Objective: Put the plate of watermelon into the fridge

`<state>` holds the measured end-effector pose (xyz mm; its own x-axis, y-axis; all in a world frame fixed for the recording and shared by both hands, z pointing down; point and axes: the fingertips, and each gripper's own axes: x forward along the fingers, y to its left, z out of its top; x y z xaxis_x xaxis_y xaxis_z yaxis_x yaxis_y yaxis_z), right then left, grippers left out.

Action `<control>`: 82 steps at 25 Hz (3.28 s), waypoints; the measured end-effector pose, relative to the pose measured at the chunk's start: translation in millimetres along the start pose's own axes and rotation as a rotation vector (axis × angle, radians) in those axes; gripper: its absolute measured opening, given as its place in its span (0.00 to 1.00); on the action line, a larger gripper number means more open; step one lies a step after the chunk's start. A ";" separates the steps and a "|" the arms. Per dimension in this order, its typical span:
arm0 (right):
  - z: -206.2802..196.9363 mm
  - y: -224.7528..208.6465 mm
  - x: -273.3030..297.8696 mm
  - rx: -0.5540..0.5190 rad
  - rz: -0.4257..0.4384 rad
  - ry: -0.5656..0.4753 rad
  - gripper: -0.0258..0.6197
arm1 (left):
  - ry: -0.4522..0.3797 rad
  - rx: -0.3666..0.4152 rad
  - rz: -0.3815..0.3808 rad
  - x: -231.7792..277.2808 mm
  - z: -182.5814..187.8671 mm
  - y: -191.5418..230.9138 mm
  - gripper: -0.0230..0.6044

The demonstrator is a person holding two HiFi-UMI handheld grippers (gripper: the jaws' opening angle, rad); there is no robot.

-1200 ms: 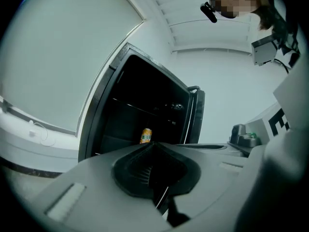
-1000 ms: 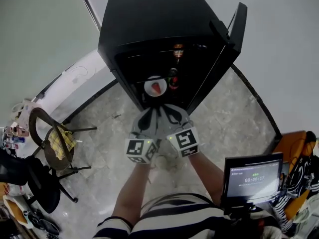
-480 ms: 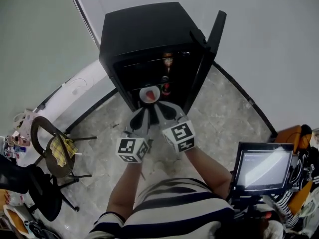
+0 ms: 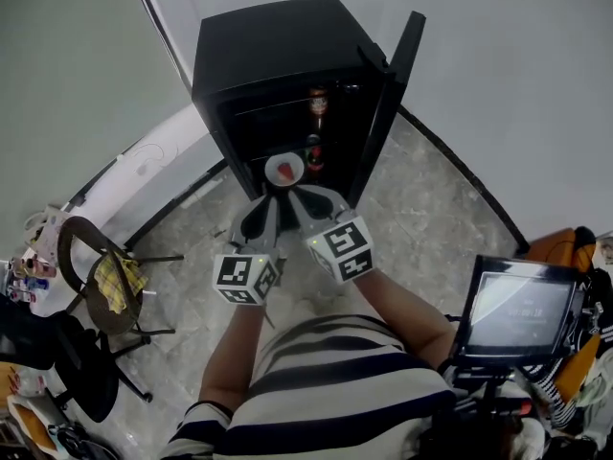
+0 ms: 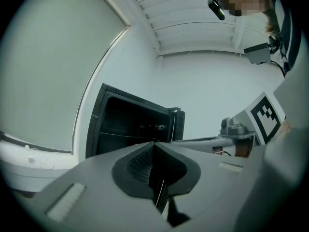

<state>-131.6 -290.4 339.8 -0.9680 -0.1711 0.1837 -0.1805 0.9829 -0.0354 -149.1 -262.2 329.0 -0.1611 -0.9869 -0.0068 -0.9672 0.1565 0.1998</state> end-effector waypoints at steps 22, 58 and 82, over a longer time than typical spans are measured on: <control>-29.7 35.5 -61.8 0.046 -0.065 -0.054 0.03 | 0.034 0.025 -0.050 -49.9 -25.2 -31.9 0.04; -56.8 46.2 -161.2 -0.010 -0.024 -0.017 0.03 | 0.052 -0.022 -0.003 -101.8 -58.0 -124.9 0.04; -60.2 50.2 -103.3 0.016 -0.018 0.014 0.03 | 0.094 -0.036 0.015 -89.8 -62.8 -68.9 0.04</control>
<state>-30.2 -219.3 378.2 -0.9620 -0.1880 0.1980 -0.2011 0.9784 -0.0479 -55.7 -186.9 377.4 -0.1548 -0.9841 0.0876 -0.9570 0.1714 0.2341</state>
